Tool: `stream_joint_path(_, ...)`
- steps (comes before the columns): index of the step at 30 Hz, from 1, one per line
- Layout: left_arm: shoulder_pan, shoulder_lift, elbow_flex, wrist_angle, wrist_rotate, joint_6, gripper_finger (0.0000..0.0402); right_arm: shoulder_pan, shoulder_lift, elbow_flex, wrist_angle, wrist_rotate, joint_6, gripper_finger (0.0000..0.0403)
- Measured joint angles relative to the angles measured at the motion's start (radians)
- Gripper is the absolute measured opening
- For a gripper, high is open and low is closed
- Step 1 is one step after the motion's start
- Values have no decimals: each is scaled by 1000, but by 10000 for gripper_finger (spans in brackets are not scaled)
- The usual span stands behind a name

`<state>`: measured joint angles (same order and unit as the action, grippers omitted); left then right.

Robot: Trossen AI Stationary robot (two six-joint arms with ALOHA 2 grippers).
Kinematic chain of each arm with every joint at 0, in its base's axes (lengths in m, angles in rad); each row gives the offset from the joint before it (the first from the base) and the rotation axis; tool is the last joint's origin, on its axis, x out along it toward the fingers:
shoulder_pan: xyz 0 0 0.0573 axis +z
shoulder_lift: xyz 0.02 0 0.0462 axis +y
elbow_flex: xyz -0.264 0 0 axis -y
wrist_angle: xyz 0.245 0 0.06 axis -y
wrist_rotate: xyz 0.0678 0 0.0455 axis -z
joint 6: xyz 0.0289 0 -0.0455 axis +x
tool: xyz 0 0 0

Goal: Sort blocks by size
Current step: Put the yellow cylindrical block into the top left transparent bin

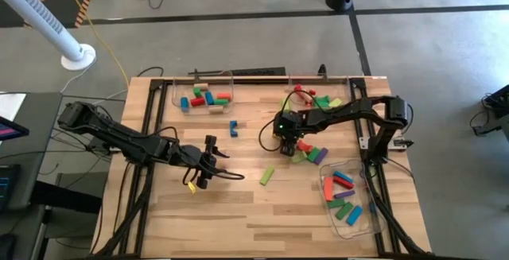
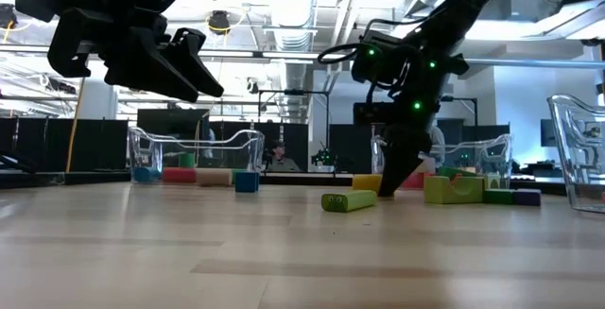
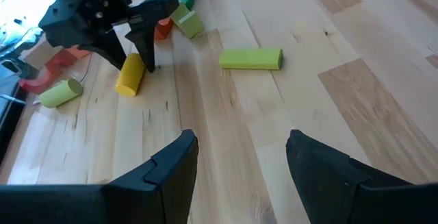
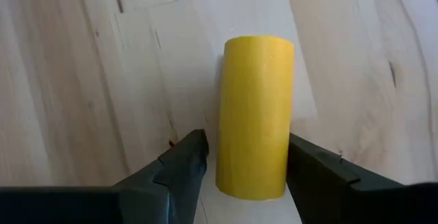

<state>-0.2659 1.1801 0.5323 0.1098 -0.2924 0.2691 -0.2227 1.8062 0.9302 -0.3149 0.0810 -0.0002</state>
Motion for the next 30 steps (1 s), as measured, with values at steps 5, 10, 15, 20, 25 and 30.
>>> stream_joint_path(5,0,0,0,-1,1,0,213,19,-10,-2,0,8,7,215)
stream_joint_path(10,0,0,0,0,1,0,213,31,-9,-2,4,11,16,180)
stream_joint_path(15,0,0,0,-4,1,-1,213,38,-9,-3,5,11,21,154)
stream_joint_path(20,0,0,0,-5,1,4,213,64,-11,-3,5,23,35,155)
stream_joint_path(25,0,0,0,14,0,31,213,114,-54,-6,2,18,66,160)
stream_joint_path(30,0,0,0,73,3,109,213,211,-155,-6,45,-33,122,154)
